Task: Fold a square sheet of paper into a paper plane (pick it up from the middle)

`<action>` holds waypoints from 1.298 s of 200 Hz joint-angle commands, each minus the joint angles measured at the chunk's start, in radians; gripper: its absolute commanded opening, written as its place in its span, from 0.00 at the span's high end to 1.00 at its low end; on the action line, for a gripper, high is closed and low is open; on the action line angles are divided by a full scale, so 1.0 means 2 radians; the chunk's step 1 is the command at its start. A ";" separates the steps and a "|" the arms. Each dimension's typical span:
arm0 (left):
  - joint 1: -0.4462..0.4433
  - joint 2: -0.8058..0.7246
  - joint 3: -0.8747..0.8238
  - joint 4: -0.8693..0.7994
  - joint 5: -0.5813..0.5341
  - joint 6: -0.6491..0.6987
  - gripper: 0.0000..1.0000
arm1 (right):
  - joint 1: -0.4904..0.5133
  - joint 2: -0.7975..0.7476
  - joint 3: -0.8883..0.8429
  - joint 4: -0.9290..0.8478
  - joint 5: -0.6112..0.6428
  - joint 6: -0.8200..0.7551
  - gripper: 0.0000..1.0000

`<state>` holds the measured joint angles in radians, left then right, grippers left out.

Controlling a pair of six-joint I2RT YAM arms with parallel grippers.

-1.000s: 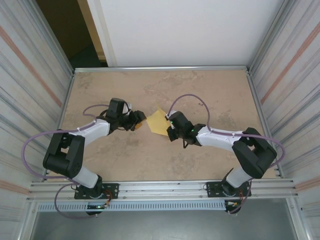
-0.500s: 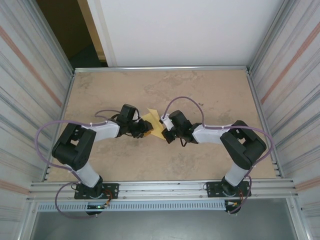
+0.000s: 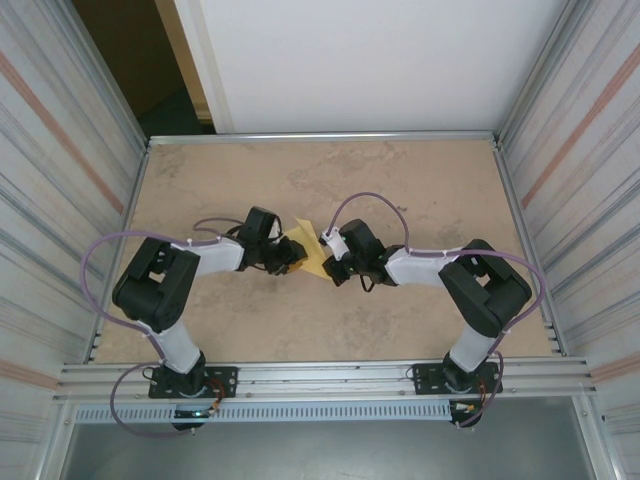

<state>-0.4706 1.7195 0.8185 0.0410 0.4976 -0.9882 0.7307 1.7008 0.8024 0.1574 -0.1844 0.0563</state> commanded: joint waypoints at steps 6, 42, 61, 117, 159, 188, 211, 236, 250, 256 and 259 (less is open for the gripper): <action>0.017 -0.049 -0.002 -0.030 -0.025 0.021 0.72 | -0.013 -0.037 -0.018 0.002 -0.012 0.018 0.99; 0.043 -0.108 -0.006 -0.076 -0.053 0.042 0.72 | -0.039 -0.103 -0.036 -0.009 -0.039 0.031 0.99; 0.049 -0.124 -0.004 -0.085 -0.057 0.047 0.71 | -0.046 -0.125 -0.037 -0.013 -0.058 0.037 0.99; 0.043 -0.134 -0.009 -0.068 -0.047 0.039 0.71 | -0.044 -0.118 -0.025 0.019 -0.113 0.093 0.98; 0.031 -0.143 -0.018 -0.066 -0.057 0.033 0.72 | -0.030 -0.072 -0.014 -0.018 -0.073 0.061 0.98; 0.008 -0.120 -0.019 -0.054 -0.043 0.026 0.73 | -0.026 -0.044 -0.011 -0.032 -0.052 0.037 0.98; -0.014 -0.087 -0.020 -0.042 -0.036 0.017 0.75 | -0.025 -0.032 -0.006 -0.039 -0.047 0.023 0.98; -0.021 -0.054 -0.020 -0.027 -0.020 0.003 0.76 | -0.018 -0.022 0.000 -0.048 -0.031 0.007 0.98; -0.024 -0.045 -0.017 -0.031 -0.017 0.004 0.76 | -0.014 -0.018 0.003 -0.054 -0.026 0.002 0.98; -0.025 -0.043 -0.016 -0.033 -0.015 0.004 0.76 | -0.013 -0.017 0.004 -0.054 -0.026 0.001 0.98; -0.026 -0.041 -0.016 -0.033 -0.015 0.005 0.76 | -0.012 -0.017 0.004 -0.054 -0.027 0.001 0.98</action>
<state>-0.5144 1.6211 0.7891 -0.0383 0.4400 -0.9627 0.6888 1.6485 0.7780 0.0788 -0.2653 0.1036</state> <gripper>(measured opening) 0.239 0.043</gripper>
